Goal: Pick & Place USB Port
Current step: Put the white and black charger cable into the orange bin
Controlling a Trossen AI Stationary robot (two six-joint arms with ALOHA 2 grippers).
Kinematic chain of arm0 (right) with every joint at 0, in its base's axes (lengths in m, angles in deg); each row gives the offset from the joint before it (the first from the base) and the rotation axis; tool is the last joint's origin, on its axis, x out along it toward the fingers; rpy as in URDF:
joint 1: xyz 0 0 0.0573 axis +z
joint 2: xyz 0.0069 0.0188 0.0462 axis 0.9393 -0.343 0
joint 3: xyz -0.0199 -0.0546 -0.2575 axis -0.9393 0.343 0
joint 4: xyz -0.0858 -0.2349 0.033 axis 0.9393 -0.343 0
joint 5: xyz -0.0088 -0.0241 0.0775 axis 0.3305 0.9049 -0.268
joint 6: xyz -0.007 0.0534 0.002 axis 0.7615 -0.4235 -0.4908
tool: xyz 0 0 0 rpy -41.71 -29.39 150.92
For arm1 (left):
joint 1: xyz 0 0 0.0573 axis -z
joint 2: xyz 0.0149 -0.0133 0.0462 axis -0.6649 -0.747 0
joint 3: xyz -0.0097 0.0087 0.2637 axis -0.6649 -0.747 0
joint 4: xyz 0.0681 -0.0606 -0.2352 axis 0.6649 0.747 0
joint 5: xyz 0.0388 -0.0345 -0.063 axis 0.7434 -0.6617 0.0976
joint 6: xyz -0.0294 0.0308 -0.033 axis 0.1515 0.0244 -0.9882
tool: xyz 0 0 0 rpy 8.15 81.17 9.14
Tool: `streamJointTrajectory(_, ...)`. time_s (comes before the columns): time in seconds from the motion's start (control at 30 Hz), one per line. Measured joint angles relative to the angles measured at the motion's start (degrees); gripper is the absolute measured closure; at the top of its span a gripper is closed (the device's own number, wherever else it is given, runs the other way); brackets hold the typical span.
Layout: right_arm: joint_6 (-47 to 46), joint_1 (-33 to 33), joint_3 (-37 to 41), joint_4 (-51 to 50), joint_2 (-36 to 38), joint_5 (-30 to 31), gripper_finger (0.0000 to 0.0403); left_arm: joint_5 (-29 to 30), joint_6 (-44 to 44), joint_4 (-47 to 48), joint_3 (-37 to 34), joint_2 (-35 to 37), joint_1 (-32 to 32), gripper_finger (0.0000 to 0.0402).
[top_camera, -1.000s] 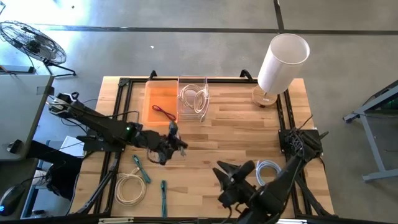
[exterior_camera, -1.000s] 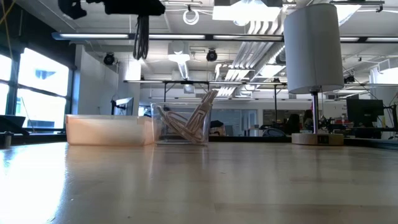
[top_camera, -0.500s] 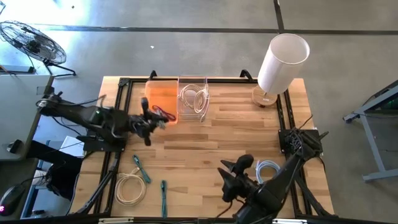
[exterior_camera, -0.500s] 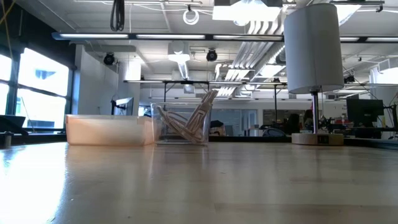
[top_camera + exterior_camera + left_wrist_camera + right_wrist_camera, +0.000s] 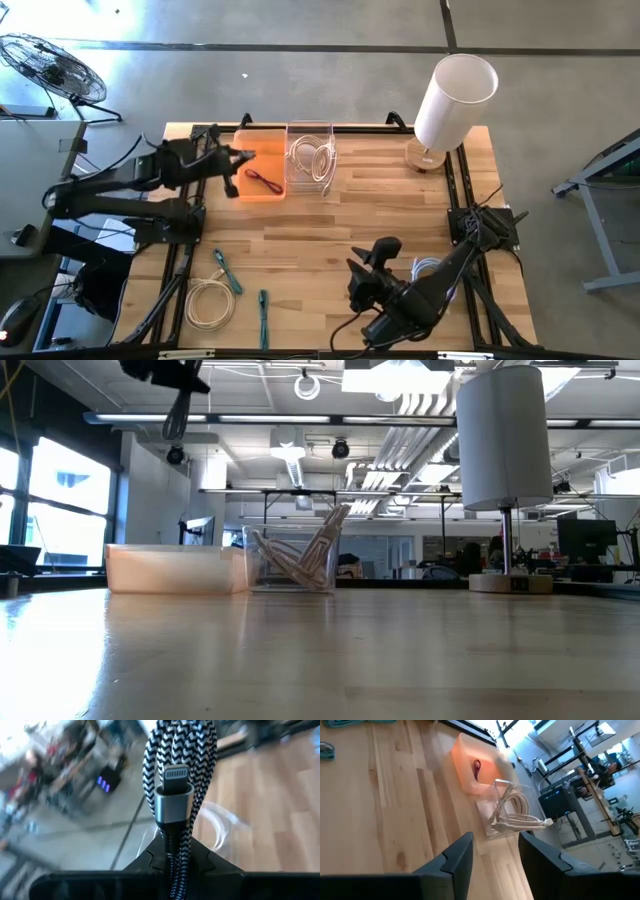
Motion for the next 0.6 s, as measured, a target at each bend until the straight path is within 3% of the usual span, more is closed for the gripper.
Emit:
streamJointTrajectory(0.27,-1.16,-0.37,0.00,-0.02,0.00,-2.67,0.0253,-5.65,-1.71,1.73,-3.90,-1.63,-13.09,0.0378)
streamJointTrajectory(0.6,-1.14,-0.39,0.00,-0.11,-0.02,-2.62,0.0254,-7.40,-0.43,-0.52,-7.40,-4.87,-17.43,0.0269)
